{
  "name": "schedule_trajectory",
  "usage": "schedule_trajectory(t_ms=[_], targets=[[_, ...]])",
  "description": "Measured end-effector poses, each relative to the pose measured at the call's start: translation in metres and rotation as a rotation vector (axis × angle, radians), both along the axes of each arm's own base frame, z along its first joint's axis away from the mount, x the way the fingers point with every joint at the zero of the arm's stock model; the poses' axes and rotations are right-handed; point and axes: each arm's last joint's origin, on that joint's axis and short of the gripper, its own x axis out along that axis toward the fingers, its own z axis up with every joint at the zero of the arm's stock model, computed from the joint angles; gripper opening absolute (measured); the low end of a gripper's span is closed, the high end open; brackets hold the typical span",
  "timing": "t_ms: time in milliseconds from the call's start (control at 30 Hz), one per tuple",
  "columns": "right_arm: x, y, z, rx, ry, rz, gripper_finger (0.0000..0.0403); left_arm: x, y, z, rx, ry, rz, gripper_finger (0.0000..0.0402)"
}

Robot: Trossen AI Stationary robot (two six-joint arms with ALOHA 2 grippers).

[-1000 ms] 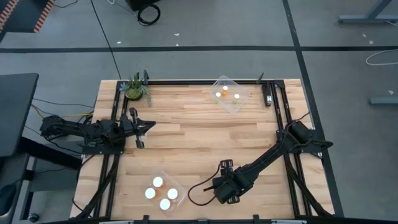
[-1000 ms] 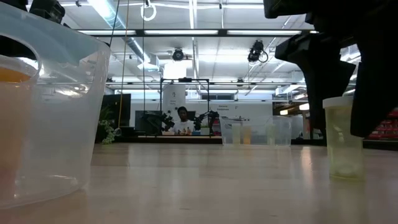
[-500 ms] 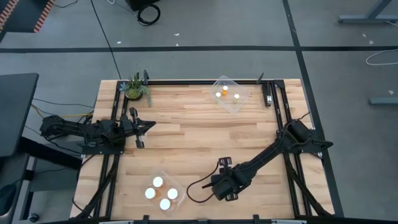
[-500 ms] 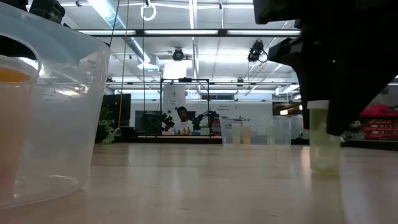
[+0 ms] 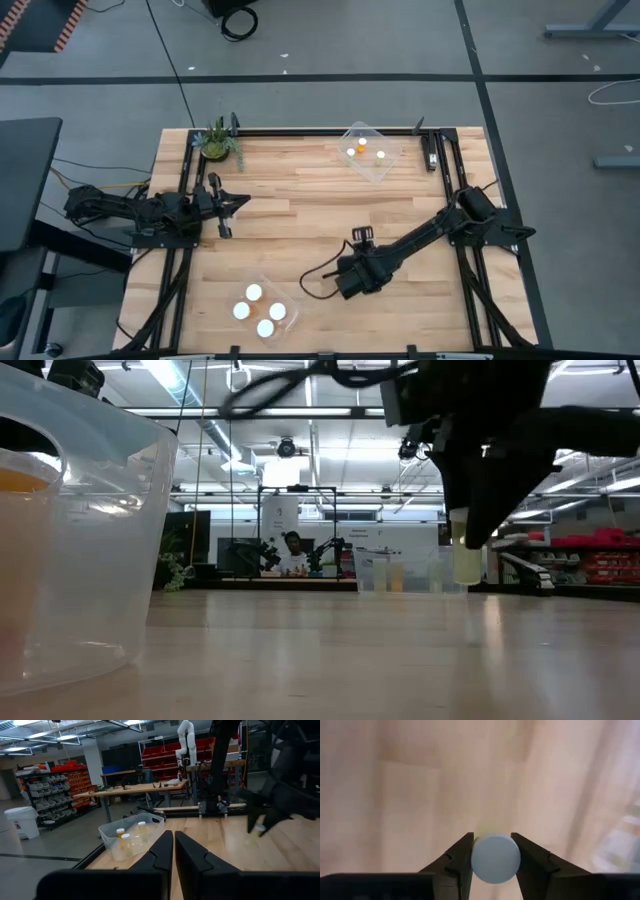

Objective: Pick and place medicine bottles into bin by pill shape (circle, oval)
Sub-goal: Put the yellow tablet bottle into the top transparent bin

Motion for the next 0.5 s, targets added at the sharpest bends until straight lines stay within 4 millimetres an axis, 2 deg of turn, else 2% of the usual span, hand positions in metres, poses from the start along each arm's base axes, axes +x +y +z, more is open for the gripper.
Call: schedule_trajectory(t_ms=[233, 500], targets=[[0.006, -0.034, 0.018, -0.050, -0.024, -0.036, 0.0131, 0.000, 0.000, 0.000, 0.000, 0.000, 0.000, 0.0028], [0.000, -0.076, 0.066, -0.108, -0.151, -0.083, 0.0131, 0.000, 0.000, 0.000, 0.000, 0.000, 0.000, 0.0034]])
